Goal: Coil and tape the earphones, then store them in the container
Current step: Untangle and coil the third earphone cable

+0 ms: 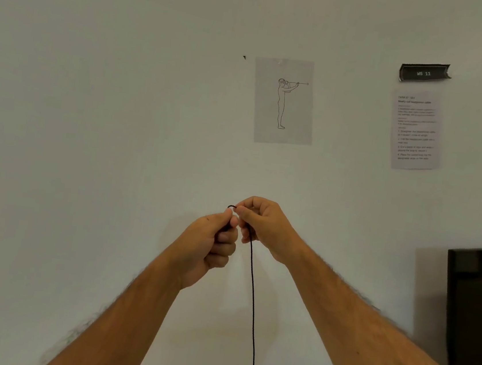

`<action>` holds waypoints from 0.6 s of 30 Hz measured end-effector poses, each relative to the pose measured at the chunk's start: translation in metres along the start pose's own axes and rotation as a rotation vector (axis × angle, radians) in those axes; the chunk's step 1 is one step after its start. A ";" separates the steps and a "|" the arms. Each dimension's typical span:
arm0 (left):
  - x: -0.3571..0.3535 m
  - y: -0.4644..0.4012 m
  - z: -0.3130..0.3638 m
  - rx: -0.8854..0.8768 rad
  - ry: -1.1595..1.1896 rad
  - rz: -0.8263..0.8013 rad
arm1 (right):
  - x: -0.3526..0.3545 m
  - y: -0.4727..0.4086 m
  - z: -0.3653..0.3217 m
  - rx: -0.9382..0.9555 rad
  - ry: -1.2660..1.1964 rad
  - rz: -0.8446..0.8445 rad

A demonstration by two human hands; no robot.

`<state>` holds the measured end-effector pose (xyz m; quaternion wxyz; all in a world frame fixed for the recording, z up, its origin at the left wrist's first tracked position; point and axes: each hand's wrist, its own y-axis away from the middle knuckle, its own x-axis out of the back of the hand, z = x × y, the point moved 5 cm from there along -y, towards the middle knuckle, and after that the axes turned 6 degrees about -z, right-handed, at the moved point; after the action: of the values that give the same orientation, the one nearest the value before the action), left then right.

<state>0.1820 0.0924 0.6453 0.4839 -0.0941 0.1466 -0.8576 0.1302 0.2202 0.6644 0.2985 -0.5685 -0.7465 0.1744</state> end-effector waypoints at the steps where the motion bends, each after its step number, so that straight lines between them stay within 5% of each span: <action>1: -0.001 -0.001 0.002 -0.015 0.002 -0.003 | -0.003 0.001 0.003 -0.007 -0.004 -0.012; 8: -0.002 -0.008 0.006 -0.116 0.073 0.012 | -0.032 0.015 0.038 -0.114 -0.048 -0.079; 18: 0.031 -0.013 -0.017 -0.230 -0.074 0.253 | -0.069 0.070 0.070 -0.278 -0.058 -0.244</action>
<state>0.1506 0.0752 0.6345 0.5789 -0.1614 0.2367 -0.7634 0.1490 0.1808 0.5521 0.2146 -0.5040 -0.8352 0.0484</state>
